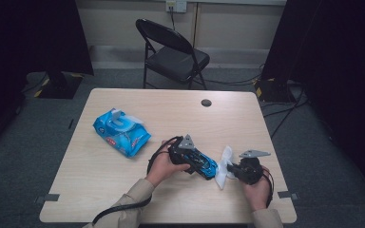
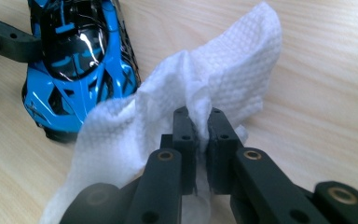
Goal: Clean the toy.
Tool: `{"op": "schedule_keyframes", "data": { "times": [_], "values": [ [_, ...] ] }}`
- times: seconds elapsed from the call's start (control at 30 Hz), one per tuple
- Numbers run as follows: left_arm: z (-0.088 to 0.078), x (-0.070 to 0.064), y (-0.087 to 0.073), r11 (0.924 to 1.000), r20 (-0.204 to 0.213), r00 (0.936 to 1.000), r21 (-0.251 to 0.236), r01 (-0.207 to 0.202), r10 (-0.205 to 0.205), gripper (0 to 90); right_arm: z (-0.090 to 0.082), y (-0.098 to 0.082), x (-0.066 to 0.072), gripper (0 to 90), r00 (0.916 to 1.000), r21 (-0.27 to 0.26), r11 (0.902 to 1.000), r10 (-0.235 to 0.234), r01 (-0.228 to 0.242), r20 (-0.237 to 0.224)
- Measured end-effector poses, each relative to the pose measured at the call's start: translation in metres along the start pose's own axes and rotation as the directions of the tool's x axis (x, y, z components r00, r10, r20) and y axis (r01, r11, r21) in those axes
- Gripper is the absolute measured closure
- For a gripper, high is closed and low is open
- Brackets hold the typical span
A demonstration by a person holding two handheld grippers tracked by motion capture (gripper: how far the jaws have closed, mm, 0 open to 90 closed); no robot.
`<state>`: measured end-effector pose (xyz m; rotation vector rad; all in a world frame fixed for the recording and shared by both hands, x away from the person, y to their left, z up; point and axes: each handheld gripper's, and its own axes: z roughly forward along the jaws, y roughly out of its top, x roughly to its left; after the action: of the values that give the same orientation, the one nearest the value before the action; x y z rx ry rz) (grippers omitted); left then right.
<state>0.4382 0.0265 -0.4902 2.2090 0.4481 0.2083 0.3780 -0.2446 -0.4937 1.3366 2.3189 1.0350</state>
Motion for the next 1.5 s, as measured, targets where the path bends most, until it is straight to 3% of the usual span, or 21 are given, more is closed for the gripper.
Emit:
{"op": "schedule_keyframes", "data": {
  "times": [0.27, 0.37, 0.57, 0.97, 1.03, 1.1, 1.23, 1.43, 1.5],
  "values": [
    [0.000, -0.001, 0.000, 1.0000, -0.004, 1.0000, -0.002, 0.002, -0.002, 11.7, 0.009, 0.003, 0.013, 84.5, 0.9976, -0.022, 0.9979, -0.061, 0.061, -0.033],
    [0.000, -0.001, 0.000, 1.0000, -0.004, 1.0000, -0.002, 0.002, -0.002, 11.6, 0.008, 0.002, 0.013, 84.6, 0.9969, -0.017, 0.9983, -0.057, 0.056, -0.054],
    [0.000, -0.001, -0.001, 1.0000, -0.005, 1.0000, 0.000, 0.005, -0.005, 11.6, 0.001, -0.004, 0.017, 84.7, 0.9902, -0.006, 0.9958, -0.092, 0.092, -0.106],
    [-0.001, -0.001, -0.001, 1.0000, -0.014, 0.9999, -0.004, 0.000, 0.000, 11.6, -0.006, -0.009, 0.034, 84.8, 0.9816, 0.027, 0.9954, -0.086, 0.092, -0.171],
    [-0.001, 0.000, -0.002, 1.0000, -0.013, 0.9999, -0.008, 0.001, -0.001, 11.6, -0.006, -0.010, 0.037, 84.8, 0.9780, 0.033, 0.9948, -0.088, 0.096, -0.189],
    [-0.001, -0.001, -0.002, 1.0000, -0.013, 0.9999, -0.008, 0.001, -0.001, 11.6, -0.004, -0.011, 0.042, 84.8, 0.9678, 0.034, 0.9947, -0.086, 0.097, -0.237],
    [-0.001, -0.001, -0.002, 1.0000, -0.015, 0.9999, -0.008, -0.001, 0.001, 11.6, 0.001, -0.008, 0.055, 84.6, 0.9633, 0.035, 0.9913, -0.115, 0.127, -0.243],
    [-0.001, -0.001, -0.003, 0.9999, -0.017, 0.9999, -0.015, 0.004, -0.004, 11.6, 0.006, -0.007, 0.060, 84.5, 0.9559, 0.023, 0.9935, -0.101, 0.112, -0.276],
    [-0.001, -0.001, -0.003, 0.9999, -0.017, 0.9998, -0.016, 0.003, -0.003, 11.7, 0.008, -0.007, 0.063, 84.4, 0.9441, 0.013, 0.9932, -0.106, 0.115, -0.312]
  ]
}}
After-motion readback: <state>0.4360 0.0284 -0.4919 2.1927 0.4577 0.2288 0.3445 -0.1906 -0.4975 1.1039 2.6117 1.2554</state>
